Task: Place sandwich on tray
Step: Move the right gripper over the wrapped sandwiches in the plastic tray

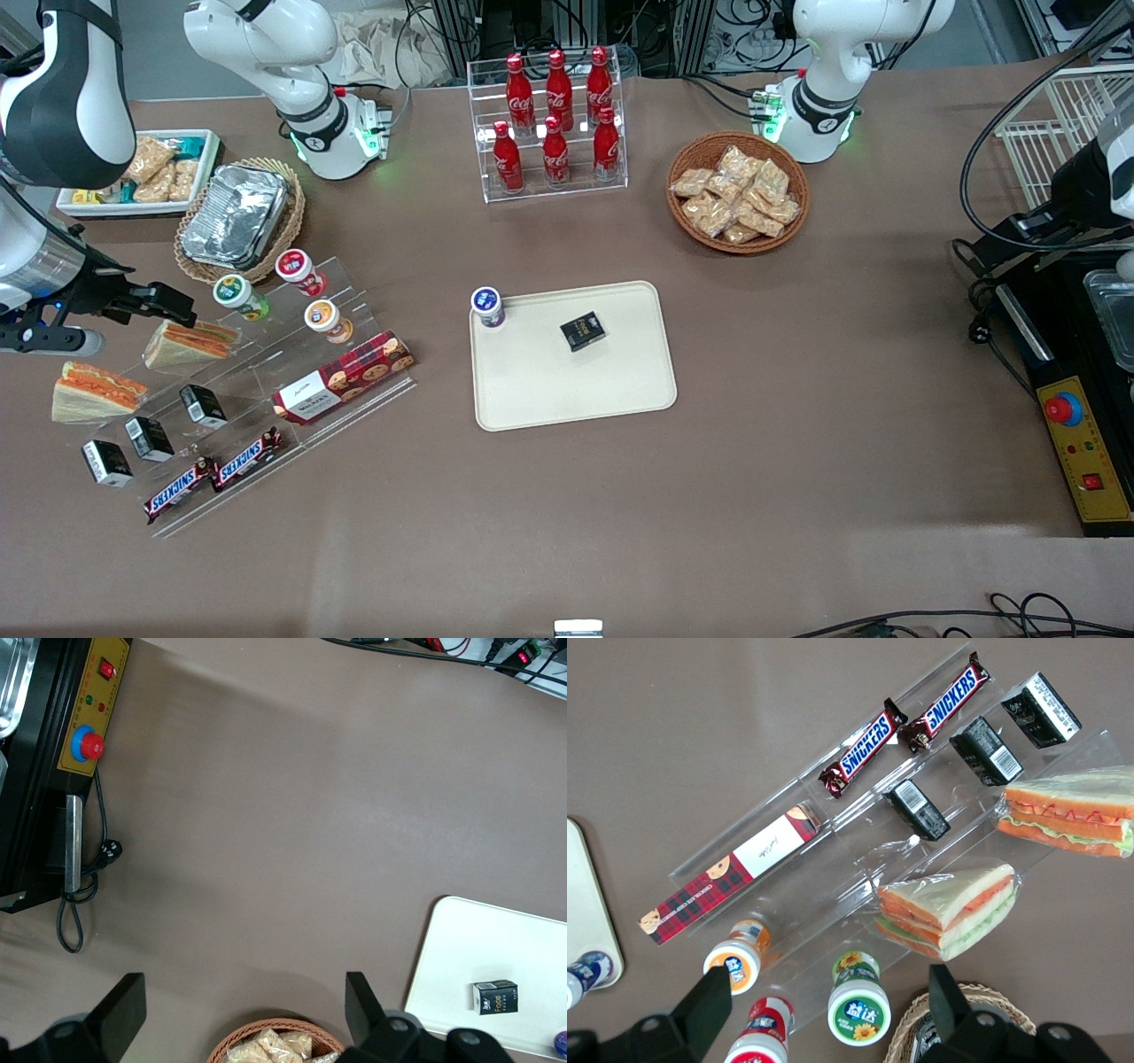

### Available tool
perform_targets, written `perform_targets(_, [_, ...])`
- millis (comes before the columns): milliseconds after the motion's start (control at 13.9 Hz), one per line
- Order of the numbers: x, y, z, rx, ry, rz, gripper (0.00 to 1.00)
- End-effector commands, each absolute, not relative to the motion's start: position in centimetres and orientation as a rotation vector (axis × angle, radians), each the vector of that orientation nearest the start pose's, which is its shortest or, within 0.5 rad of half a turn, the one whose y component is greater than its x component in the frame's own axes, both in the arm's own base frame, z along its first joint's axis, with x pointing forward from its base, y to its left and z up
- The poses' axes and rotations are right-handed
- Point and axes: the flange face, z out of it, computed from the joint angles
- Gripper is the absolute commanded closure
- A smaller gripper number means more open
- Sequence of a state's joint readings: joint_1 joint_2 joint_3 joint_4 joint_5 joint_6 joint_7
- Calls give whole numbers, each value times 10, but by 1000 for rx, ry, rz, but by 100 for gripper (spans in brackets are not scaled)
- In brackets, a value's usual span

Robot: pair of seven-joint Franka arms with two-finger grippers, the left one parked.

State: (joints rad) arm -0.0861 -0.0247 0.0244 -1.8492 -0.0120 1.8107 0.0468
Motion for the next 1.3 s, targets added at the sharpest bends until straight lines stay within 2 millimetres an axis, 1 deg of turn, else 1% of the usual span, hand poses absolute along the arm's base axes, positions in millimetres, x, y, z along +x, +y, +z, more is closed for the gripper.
perform_targets(0, [556,-35,531,-3132,187,29,1])
perform_targets(288, [557,-35,529,-3131,187,36,1])
perform_targets(720, [553,-46,529,-3130,220,43,1])
perform_targets(792, [552,-52,529,-3129,237,41,1])
perform_targets(864, [551,-66,528,-3126,272,41,1])
perform_targets(1224, [547,-117,526,-3108,416,24,1])
